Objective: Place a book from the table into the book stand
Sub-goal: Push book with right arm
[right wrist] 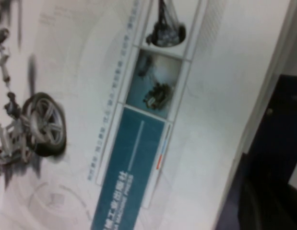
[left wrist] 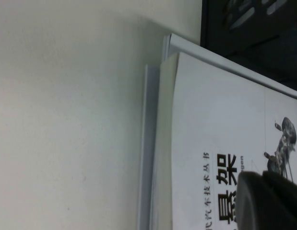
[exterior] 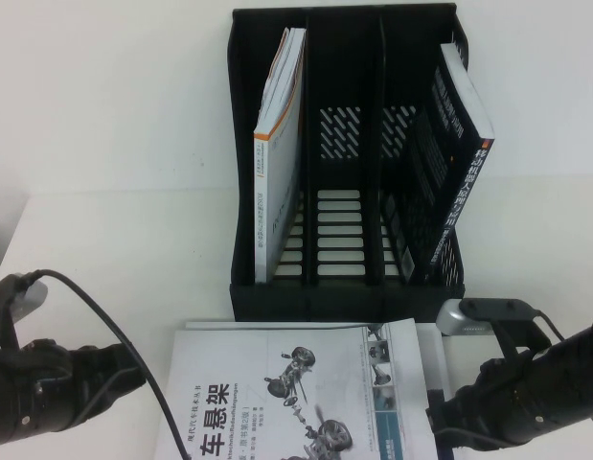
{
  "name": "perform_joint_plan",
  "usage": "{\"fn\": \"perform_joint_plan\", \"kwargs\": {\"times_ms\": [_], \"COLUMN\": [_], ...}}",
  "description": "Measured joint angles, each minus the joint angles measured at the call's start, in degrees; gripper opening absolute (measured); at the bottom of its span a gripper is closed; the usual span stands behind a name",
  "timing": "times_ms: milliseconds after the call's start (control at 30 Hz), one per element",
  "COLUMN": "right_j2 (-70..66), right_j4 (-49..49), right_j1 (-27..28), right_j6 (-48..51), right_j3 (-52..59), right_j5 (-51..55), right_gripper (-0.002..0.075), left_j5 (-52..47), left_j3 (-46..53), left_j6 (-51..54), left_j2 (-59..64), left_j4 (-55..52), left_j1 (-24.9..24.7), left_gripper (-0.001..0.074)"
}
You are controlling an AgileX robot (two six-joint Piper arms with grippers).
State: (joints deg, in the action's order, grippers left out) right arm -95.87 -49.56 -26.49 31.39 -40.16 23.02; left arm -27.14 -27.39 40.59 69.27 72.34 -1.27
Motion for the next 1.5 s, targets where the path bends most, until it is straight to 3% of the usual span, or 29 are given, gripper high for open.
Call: {"fn": "perform_joint_plan", "kwargs": {"times_ms": [433, 533, 700, 800, 933, 1200, 1500], "right_j2": [-1.9, -2.8, -4.7, -5.6, -7.4, -10.4, -10.5], "right_j4": [0.5, 0.5, 0.2, -0.4, -0.8, -1.5, -0.1], "right_j1": [-1.0, -2.1, -2.6, -3.0, -3.7, -5.3, -5.3], "right_j6": [-0.3, -1.0, -1.4, -1.4, -1.5, -1.5, -2.8], "right_j3": [-2.8, -4.2, -6.1, -6.9, -8.8, -13.4, -14.2], "right_j5": [2.1, 2.6, 3.5, 3.7, 4.1, 4.7, 5.0], "right_gripper": [-0.0001, -0.0001, -0.0001, -0.0001, -0.0001, -0.0001, -0.0001], "left_j5": [2.0, 1.7, 0.4, -1.8, -7.8, -25.5, -26.2], "left_j3": [0.0, 0.0, 0.0, 0.0, -0.9, -3.8, -4.2], "left_j6": [-2.8, -4.0, -6.4, -6.7, -6.7, -2.8, -1.2], "left_j2": [0.0, 0.0, 0.0, 0.0, 0.0, 2.1, 11.3], "left_j4": [0.0, 0.0, 0.0, 0.8, 1.5, 1.4, -4.1], "left_j1": [0.0, 0.0, 0.0, 0.8, 7.2, 27.8, 29.7], "left_gripper": [0.0018, 0.0118, 0.0356, 0.0419, 0.0440, 0.0446, 0.0447]}}
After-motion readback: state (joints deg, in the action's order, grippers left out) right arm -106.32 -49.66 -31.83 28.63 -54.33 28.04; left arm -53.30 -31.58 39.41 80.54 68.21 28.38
